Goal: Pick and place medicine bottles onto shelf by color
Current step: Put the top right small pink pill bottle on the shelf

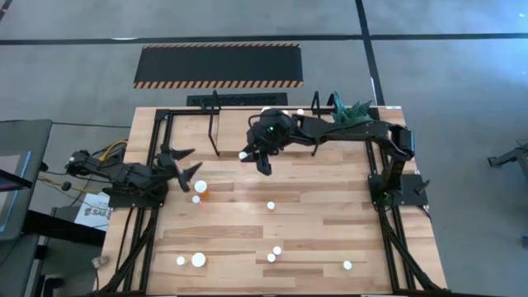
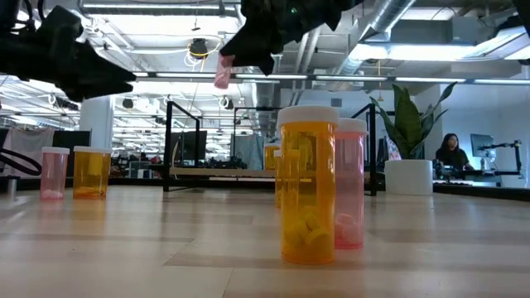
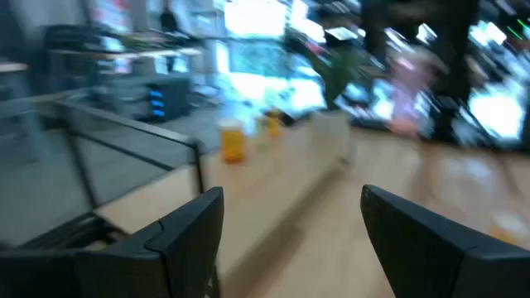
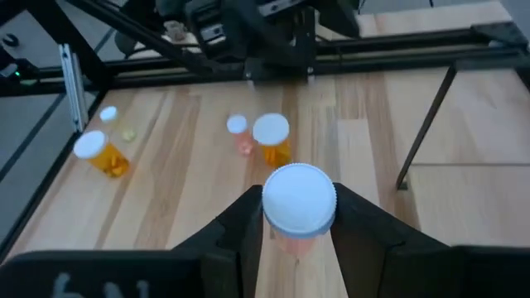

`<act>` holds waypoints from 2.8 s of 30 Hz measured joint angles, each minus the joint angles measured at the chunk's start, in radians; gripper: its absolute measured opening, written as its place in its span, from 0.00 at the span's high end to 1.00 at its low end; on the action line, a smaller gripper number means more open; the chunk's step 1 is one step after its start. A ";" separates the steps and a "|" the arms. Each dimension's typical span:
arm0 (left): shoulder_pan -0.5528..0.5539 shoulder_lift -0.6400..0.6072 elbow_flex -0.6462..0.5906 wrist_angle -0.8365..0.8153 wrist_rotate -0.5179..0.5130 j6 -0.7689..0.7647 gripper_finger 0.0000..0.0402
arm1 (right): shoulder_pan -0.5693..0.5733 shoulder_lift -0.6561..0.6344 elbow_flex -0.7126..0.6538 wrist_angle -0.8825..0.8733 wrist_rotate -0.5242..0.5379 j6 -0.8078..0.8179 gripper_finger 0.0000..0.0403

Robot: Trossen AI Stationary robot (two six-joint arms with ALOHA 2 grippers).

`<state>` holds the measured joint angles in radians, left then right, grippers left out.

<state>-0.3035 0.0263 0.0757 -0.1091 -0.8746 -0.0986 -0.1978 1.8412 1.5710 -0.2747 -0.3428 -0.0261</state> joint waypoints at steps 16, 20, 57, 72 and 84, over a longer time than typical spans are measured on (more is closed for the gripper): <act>0.002 0.000 0.003 0.169 -0.080 -0.274 0.32 | -0.011 0.011 0.014 0.061 0.032 0.128 0.63; 0.002 0.000 0.004 0.169 -0.124 -0.337 0.32 | -0.011 0.011 0.014 0.081 0.031 0.150 0.64; 0.107 0.962 0.541 0.562 0.174 -0.134 0.32 | -0.062 0.001 0.270 -0.461 0.033 -0.011 0.61; 0.225 1.083 0.652 0.344 0.354 -0.209 0.32 | -0.088 0.002 0.316 -0.562 0.034 -0.072 0.61; 0.293 1.139 0.651 0.444 0.373 -0.148 0.32 | -0.099 -0.051 0.315 -0.484 0.015 -0.087 0.61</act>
<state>-0.0108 1.1652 0.7272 0.3352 -0.5014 -0.2468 -0.2971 1.7906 1.8862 -0.7585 -0.3279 -0.1135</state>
